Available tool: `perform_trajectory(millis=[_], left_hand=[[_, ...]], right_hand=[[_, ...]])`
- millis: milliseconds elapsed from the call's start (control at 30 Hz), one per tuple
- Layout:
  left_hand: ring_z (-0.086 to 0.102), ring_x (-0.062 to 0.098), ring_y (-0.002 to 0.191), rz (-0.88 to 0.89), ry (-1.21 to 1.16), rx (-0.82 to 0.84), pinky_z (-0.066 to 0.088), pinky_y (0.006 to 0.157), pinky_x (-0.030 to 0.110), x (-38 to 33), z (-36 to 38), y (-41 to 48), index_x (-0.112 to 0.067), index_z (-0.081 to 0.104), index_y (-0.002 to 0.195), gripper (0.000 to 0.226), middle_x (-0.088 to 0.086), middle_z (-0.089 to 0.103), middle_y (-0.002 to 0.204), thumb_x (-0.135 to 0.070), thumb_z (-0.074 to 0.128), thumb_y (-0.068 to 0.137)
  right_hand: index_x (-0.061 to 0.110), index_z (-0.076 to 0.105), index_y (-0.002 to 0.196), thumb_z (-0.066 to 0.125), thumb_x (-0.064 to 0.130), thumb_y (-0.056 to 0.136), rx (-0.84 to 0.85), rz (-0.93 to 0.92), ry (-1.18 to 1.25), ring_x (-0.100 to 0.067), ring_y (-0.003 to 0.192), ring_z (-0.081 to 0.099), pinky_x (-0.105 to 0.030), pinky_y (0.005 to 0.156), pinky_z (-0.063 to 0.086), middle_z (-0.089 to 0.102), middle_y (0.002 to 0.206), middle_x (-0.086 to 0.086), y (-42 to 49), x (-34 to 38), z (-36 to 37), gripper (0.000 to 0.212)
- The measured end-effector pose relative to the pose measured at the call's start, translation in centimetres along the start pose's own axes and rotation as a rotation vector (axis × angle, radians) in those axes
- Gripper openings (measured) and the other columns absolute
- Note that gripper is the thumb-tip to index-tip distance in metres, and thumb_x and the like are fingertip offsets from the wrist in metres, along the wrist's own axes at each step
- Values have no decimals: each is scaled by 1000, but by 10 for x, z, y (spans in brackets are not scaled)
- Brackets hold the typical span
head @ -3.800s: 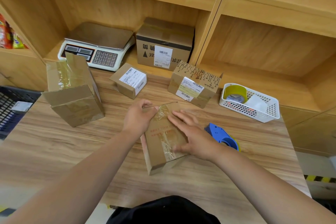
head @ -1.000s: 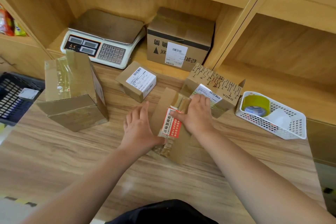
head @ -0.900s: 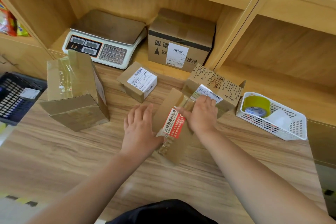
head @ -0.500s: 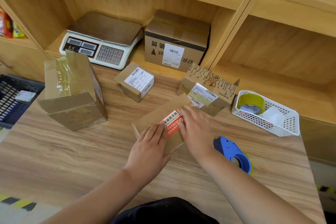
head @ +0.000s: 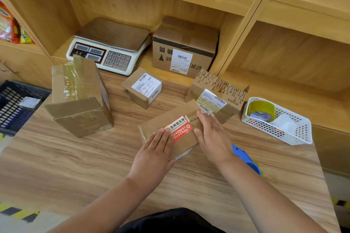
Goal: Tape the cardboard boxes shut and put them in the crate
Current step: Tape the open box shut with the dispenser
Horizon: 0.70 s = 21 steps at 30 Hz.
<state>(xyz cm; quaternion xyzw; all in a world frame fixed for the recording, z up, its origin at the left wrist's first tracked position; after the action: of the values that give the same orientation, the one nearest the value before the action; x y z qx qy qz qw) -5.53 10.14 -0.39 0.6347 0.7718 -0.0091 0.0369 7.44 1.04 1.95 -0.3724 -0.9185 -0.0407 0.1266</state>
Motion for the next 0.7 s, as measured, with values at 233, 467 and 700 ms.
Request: perform_trajectory(millis=[233, 467, 700], left_hand=[[56, 31, 121, 12, 69, -22, 14, 113, 37, 0, 5, 2, 4, 58, 123, 65, 22, 57, 128, -42, 36, 83], [58, 29, 118, 29, 98, -36, 12, 113, 37, 0, 4, 0, 2, 59, 123, 64, 21, 59, 127, -43, 34, 85], [53, 34, 122, -63, 116, -130, 24, 109, 42, 11, 0, -18, 9, 48, 129, 65, 25, 53, 132, -39, 34, 87]], right_hand=[[14, 47, 139, 6, 45, 103, 78, -87, -231, -28, 137, 37, -37, 115, 15, 43, 145, -17, -9, 15, 15, 63], [22, 48, 138, 2, 44, 103, 79, -86, -406, -25, 136, 40, -53, 110, 20, 50, 141, -9, -22, 7, 18, 63], [7, 54, 132, 4, 42, 102, 15, 2, -334, -25, 133, 43, -39, 113, 17, 53, 138, -9, -31, 9, 12, 68]])
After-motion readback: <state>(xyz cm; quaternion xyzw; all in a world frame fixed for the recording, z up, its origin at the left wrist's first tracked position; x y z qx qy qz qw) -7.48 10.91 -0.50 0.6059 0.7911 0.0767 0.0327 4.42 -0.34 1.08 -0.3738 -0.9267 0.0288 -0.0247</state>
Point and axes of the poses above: each hand's wrist, its own y-axis towards the middle knuckle, its own z-axis out of the palm, x = y × z, the point moved 8 cm from there along y, towards the middle knuckle
